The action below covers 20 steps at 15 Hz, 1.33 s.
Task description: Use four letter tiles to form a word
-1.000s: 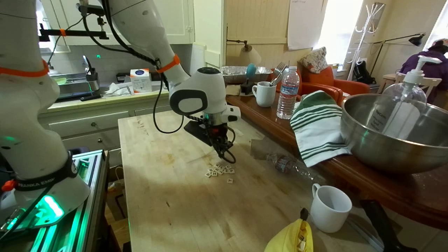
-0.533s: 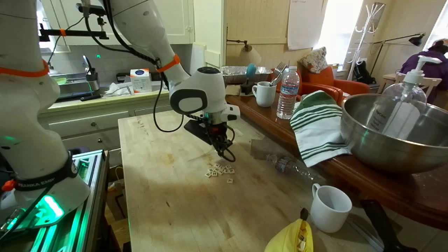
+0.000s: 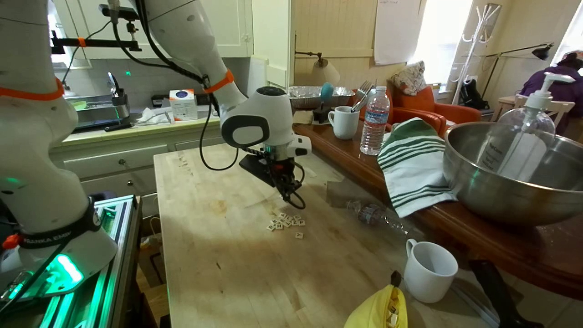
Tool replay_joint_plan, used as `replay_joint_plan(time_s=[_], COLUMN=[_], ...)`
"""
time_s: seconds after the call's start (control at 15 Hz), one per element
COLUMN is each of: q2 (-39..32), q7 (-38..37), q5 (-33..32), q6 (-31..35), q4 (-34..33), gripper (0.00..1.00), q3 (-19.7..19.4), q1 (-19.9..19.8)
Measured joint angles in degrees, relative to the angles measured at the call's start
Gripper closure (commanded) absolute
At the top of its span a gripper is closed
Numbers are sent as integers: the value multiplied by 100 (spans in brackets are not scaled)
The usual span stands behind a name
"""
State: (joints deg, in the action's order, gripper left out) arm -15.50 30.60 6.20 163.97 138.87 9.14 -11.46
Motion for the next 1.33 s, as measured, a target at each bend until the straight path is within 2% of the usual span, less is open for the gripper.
replay_joint_plan(time_s=[1.33], q2=[-26], q7=[104], q5=[224], q6=[-10], q4=[-31], gripper=[100], q3=[155], q1=[-50])
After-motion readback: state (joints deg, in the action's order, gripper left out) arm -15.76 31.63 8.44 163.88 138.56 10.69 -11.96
